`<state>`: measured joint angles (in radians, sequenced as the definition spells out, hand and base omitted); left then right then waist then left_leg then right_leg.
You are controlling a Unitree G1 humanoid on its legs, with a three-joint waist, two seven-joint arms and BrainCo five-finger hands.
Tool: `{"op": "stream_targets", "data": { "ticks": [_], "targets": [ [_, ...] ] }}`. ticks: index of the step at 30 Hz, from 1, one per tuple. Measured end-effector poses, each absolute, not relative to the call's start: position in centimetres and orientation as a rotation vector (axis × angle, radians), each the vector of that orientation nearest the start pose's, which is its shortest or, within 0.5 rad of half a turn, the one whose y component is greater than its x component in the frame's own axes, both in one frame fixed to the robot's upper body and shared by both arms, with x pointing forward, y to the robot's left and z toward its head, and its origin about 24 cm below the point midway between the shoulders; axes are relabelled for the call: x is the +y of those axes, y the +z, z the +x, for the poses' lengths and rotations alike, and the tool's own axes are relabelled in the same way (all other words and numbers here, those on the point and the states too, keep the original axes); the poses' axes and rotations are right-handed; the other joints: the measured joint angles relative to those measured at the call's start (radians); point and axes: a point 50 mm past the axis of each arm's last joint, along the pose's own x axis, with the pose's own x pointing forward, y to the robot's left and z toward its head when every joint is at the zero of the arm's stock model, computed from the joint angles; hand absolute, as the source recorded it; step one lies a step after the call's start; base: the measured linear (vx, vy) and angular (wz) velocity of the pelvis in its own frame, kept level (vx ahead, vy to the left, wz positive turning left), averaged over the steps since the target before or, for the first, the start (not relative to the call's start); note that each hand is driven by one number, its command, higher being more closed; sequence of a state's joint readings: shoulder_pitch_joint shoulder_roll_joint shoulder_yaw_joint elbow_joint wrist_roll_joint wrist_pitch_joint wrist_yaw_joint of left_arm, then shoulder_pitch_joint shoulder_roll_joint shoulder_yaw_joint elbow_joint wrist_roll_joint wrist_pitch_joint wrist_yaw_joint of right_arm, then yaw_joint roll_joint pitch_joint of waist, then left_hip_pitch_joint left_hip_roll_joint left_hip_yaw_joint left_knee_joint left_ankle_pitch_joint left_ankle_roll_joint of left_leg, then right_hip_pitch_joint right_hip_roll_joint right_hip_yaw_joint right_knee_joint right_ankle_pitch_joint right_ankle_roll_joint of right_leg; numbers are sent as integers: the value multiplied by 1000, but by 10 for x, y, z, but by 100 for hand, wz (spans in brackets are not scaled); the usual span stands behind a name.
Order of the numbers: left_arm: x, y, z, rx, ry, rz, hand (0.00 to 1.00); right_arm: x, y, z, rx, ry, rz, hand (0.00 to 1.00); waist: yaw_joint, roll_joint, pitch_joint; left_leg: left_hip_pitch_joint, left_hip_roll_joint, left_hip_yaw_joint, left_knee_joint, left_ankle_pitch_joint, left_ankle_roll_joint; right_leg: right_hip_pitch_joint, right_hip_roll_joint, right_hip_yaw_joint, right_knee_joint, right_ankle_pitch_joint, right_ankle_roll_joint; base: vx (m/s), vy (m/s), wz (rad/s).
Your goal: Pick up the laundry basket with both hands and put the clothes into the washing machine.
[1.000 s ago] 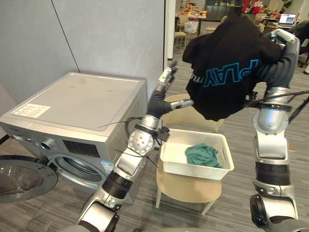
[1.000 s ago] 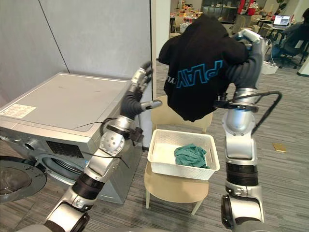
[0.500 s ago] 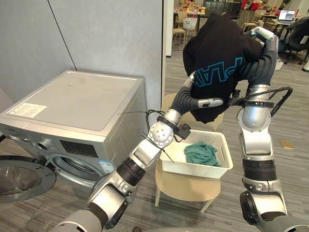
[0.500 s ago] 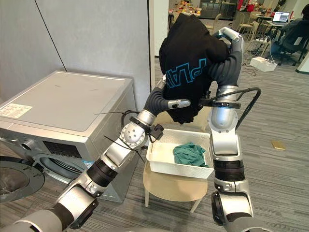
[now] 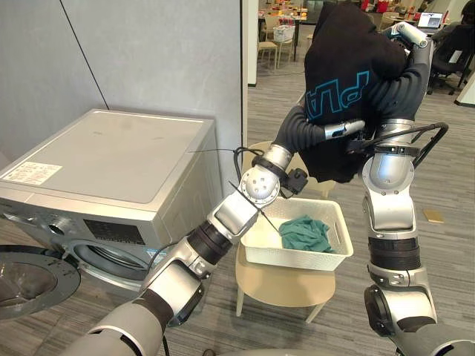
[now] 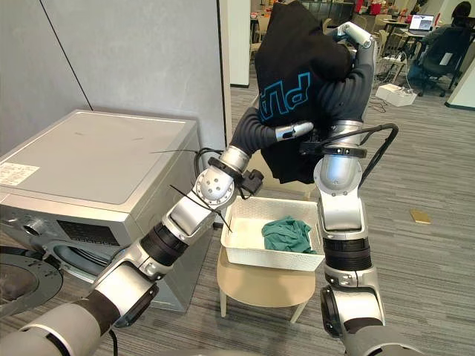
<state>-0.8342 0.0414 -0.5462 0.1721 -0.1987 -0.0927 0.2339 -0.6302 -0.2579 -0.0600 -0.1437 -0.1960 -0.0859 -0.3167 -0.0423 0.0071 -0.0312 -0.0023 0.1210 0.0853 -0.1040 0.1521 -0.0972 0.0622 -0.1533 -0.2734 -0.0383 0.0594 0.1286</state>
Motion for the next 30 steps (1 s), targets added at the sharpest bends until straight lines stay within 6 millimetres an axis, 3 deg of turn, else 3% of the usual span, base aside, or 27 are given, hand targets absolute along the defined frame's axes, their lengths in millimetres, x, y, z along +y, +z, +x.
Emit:
{"op": "stream_targets", "data": {
  "ticks": [9,10,17,19,24,28,30],
  "targets": [
    [-22,230,304,-649,-530,11,100,-162,267,299,-901,-309,-246,100,0,-9,-7,-1,0,-1,0,0,0,-1,0,-1,-1,3,5,0,0,0],
    [-23,230,304,-648,-531,10,100,-165,267,299,-897,-322,-245,0,-1,-9,-7,-1,0,-1,0,0,0,0,0,-1,-1,5,3,0,0,0],
    [-28,230,301,-653,-563,11,100,-188,260,293,-880,-386,-181,0,-4,-10,-7,-1,0,1,0,0,0,-3,0,1,0,3,6,0,0,0],
    [-25,228,302,-647,-559,19,100,-203,253,284,-877,-434,-149,0,-4,-10,-7,-1,0,3,0,0,0,-9,0,4,1,3,6,0,0,-2],
    [2,215,316,-603,-467,33,100,-241,244,266,-872,-560,-123,0,-14,-10,-7,-1,1,10,0,0,0,-12,1,14,1,3,6,0,0,-6],
    [65,195,334,-528,-260,68,100,-289,246,238,-884,-760,-179,0,-30,-9,-7,0,2,21,0,-1,0,-15,1,26,1,5,5,-6,-4,-8],
    [113,187,336,-504,-114,87,100,-316,244,218,-871,-860,-234,0,-34,-8,-8,0,3,28,0,-2,-1,-17,1,29,-1,5,5,1,-8,-6]
  ]
}}
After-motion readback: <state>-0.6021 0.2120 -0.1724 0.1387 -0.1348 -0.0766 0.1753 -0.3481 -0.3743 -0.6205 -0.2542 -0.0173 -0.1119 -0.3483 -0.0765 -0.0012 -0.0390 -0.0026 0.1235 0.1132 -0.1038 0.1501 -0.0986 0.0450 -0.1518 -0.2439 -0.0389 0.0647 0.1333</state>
